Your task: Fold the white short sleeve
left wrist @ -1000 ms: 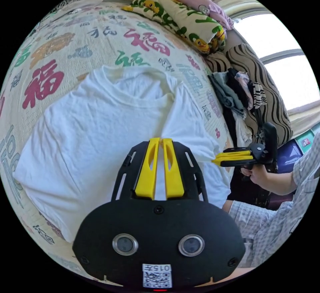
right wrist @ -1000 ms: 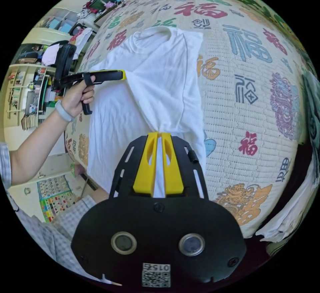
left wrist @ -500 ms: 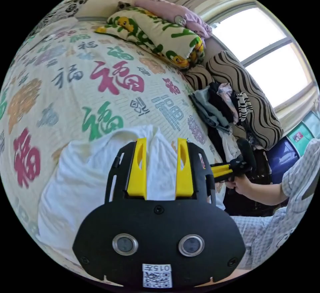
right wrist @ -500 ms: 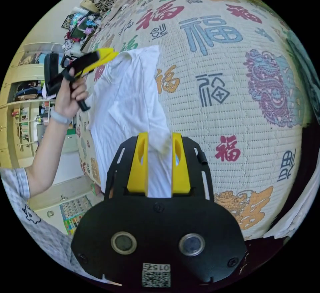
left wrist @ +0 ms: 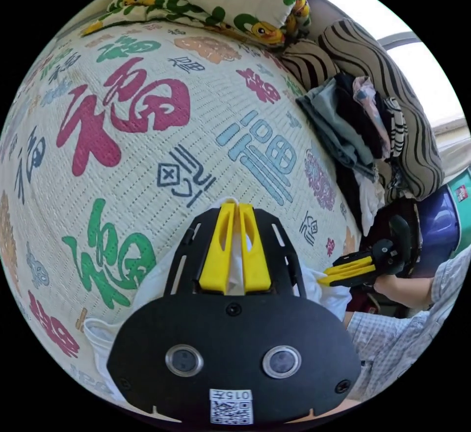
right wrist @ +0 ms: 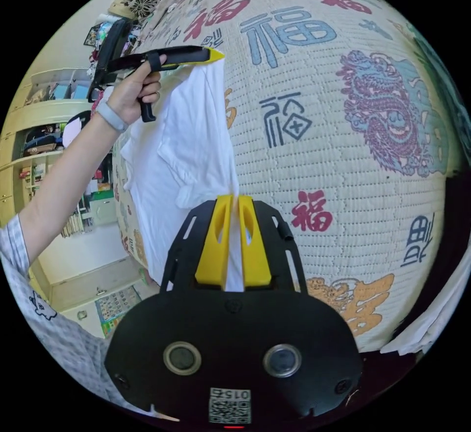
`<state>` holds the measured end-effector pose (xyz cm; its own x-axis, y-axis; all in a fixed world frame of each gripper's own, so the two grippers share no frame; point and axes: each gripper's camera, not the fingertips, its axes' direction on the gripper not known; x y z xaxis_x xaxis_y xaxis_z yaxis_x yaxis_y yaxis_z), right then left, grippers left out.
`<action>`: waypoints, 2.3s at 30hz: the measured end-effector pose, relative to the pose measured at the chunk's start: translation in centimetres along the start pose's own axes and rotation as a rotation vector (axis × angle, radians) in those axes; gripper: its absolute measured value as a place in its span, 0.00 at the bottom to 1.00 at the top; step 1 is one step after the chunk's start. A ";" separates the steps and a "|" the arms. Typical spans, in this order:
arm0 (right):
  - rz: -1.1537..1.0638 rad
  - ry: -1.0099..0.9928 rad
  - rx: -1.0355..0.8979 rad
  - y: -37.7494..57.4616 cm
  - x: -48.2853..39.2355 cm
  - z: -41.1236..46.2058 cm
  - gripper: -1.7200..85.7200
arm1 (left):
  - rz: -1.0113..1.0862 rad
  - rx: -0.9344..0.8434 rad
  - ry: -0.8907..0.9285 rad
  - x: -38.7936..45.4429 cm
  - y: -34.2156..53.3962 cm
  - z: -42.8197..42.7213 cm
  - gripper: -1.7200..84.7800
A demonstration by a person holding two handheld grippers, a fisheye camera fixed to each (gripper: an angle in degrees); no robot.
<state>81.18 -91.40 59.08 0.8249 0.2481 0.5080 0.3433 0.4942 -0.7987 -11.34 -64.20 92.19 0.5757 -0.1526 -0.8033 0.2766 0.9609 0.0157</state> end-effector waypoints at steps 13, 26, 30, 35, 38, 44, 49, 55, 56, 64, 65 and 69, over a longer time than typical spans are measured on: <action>-0.242 0.117 -0.105 -0.4 -10.5 3.4 0.02 | -0.173 -0.003 -0.013 1.6 16.4 -6.1 0.05; -0.281 -0.051 -0.007 -3.9 -22.2 0.0 0.08 | -0.693 0.548 -0.069 1.2 36.6 -18.0 0.12; -0.420 -0.047 -0.042 -7.7 -31.0 3.3 0.11 | -0.966 0.565 -0.155 -0.7 46.0 -20.8 0.14; -0.611 0.019 -0.139 -12.0 -43.9 10.6 0.11 | -0.945 0.612 -0.127 -2.4 47.9 -22.1 0.14; -0.685 0.163 -0.221 -13.3 -48.8 15.0 0.12 | -0.857 0.611 -0.135 -2.7 46.8 -22.8 0.13; -0.706 0.417 -0.349 -14.7 -53.1 21.3 0.10 | -0.884 0.511 -0.075 -3.8 48.4 -22.1 0.05; -0.798 0.567 -0.353 -14.1 -55.1 22.6 0.04 | -0.901 0.582 -0.008 -2.4 51.3 -22.7 0.08; -0.746 0.370 -0.316 -14.8 -55.3 19.6 0.02 | -0.981 0.596 0.045 -2.1 51.5 -22.4 0.07; -0.724 0.319 -0.303 -15.0 -55.0 18.6 0.02 | -0.992 0.583 0.029 -2.0 51.5 -22.4 0.05; -0.669 -0.137 -0.070 -14.2 -49.7 7.8 0.02 | -0.660 0.667 -0.192 6.2 47.8 -27.1 0.02; -0.659 -0.178 -0.007 -13.6 -47.9 5.6 0.02 | -0.618 0.661 -0.214 7.1 47.2 -27.3 0.02; -0.535 -0.240 0.108 -11.1 -40.8 1.1 0.03 | -0.393 0.572 -0.257 12.1 43.1 -25.6 0.03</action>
<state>43.20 -106.09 47.56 0.4209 0.1168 0.8996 0.6254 0.6810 -0.3810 -12.14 -18.67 67.93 0.4943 -0.5771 -0.6501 0.8169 0.5641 0.1203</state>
